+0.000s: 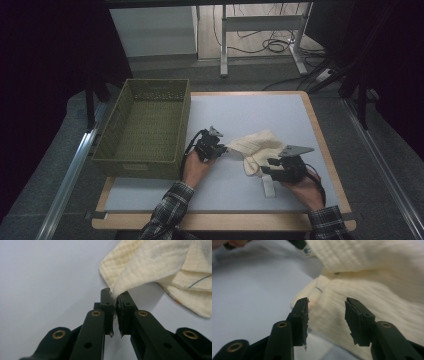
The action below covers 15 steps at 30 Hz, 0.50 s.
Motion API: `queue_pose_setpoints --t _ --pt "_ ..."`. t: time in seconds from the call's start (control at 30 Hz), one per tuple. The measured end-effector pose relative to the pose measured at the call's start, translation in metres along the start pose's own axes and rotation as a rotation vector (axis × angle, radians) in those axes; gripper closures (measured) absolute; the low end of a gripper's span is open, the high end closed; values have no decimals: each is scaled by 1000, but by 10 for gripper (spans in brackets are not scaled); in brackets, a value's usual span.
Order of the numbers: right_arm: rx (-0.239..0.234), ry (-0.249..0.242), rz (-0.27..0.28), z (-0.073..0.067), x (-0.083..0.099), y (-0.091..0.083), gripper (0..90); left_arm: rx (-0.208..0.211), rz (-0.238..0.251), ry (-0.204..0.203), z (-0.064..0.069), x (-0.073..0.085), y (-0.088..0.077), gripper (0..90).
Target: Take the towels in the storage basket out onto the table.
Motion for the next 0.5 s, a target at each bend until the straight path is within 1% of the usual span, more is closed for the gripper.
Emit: queue_pose_setpoints --t 0.03,0.07,0.1,0.13,0.17,0.2,0.23,0.27,0.3,0.33,0.37,0.4,0.43,0.47,0.5 --pt "21 -29 -36 -5 -1 13 587 1 0 3 0 1 0 840" --pt "47 -39 -57 -6 -1 18 684 -1 1 3 0 1 -1 841" --pt "47 -39 -57 -6 -1 18 684 -1 1 3 0 1 -1 845" --pt "91 -52 -83 -6 0 21 811 -9 11 0 -1 2 -3 851" --pt "94 -54 -84 -4 0 19 839 -13 17 -3 -2 2 -4 855" --pt "94 -50 -76 -3 0 15 848 -13 17 -3 -2 2 -4 859" --pt "94 -50 -76 -3 0 15 848 -20 23 -3 -4 1 -6 859" --pt "100 -51 -69 -1 -2 9 851 -27 30 -7 -5 0 -9 862" --pt "134 -58 -59 4 -4 -7 854 -29 35 -11 -6 -1 -10 866" --pt "134 -58 -59 4 -4 -7 854 -34 40 -12 -8 -2 -12 866" --pt "152 -52 -51 8 -6 -16 856 -38 44 -13 -9 -2 -14 867" --pt "180 -30 -27 18 -8 -35 858 -34 56 -16 -9 -4 -17 868" --pt "180 -30 -27 18 -8 -35 858 -34 56 -16 -9 -4 -17 868" --pt "203 -11 -2 27 -9 -51 859 -37 62 -5 -8 -7 -19 869" --pt "203 -11 -2 27 -9 -51 859 -37 62 -5 -8 -7 -19 872"
Point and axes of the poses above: each handheld gripper's, and its own axes: y roughly forward along the jaws, x roughly out of its underside, z roughly to its right, the point moved 1 cm from there along y, roughly forward along the jaws, and after that the axes turned 7 degrees about -x, right-handed, at the moved point
